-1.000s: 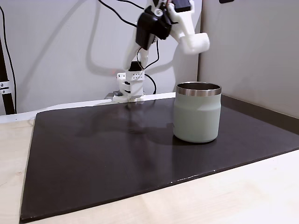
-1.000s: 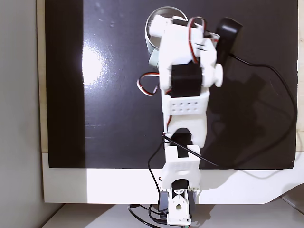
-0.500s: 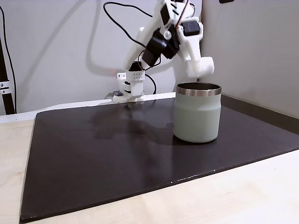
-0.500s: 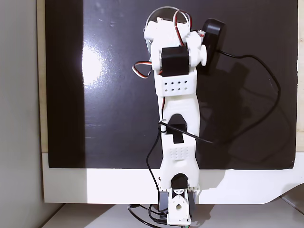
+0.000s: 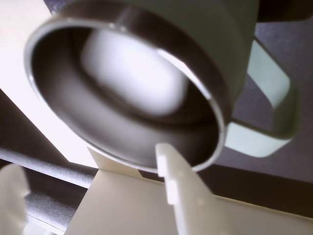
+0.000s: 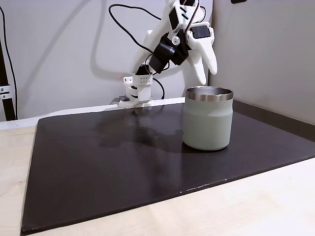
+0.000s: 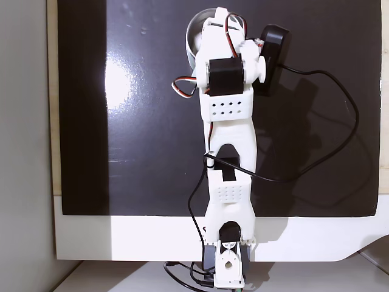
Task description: Grasp a gauze and put it in the cup.
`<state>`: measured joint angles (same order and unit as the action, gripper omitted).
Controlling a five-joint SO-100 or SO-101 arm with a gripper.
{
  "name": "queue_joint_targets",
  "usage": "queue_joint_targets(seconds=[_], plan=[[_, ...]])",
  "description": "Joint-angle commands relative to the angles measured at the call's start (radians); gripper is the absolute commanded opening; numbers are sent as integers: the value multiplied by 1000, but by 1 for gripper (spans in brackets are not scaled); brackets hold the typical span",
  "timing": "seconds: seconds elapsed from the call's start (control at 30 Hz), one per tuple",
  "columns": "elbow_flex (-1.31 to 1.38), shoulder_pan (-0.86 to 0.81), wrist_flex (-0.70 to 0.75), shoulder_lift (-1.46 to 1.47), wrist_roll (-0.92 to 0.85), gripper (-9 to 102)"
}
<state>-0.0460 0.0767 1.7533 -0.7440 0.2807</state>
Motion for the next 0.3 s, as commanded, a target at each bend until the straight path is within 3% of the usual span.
queue_joint_targets(seconds=[0.0, 0.27], plan=[[52, -3, 0, -21, 6, 32], [52, -5, 5, -25, 6, 31]])
